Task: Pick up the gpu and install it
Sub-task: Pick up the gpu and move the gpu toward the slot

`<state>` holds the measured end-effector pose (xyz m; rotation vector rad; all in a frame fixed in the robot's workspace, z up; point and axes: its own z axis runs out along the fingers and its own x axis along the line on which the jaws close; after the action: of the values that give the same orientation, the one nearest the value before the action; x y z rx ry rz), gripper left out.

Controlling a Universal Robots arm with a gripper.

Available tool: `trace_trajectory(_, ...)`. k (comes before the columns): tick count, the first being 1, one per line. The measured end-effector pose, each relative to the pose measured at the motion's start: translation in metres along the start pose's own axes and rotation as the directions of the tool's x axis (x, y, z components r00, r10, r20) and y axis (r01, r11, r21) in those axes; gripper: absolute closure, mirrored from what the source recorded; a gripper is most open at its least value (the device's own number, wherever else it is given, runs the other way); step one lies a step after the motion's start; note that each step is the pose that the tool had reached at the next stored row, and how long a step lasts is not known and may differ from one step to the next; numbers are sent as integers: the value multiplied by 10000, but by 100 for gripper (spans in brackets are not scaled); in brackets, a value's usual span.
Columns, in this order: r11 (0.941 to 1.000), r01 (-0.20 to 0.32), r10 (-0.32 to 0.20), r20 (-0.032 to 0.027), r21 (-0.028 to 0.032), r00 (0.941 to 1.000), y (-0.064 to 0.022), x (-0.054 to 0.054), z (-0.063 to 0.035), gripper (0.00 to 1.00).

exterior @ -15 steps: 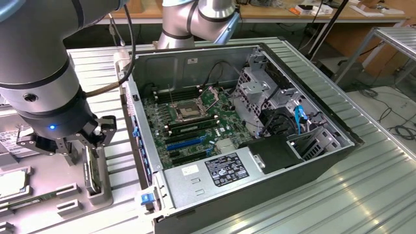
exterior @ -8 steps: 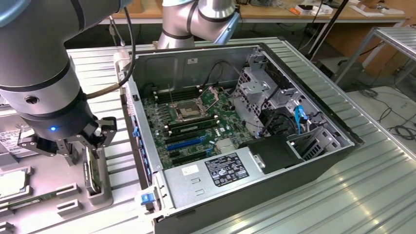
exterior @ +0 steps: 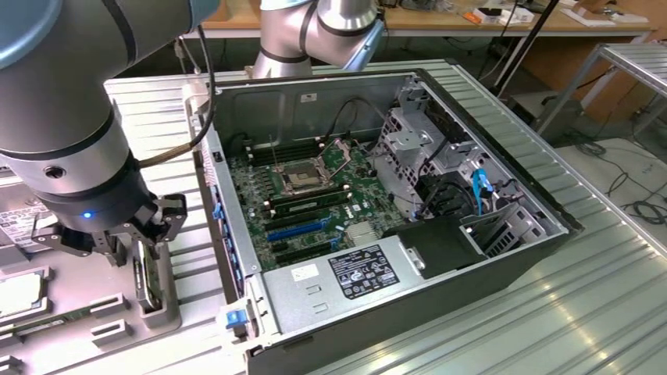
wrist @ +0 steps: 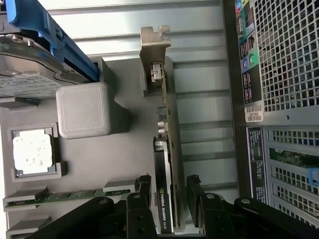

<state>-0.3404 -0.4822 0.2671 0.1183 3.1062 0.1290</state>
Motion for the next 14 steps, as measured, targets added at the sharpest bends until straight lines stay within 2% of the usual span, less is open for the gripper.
trace_trajectory(14,10000,1,-1,7,0,10000,-14,26,143,58)
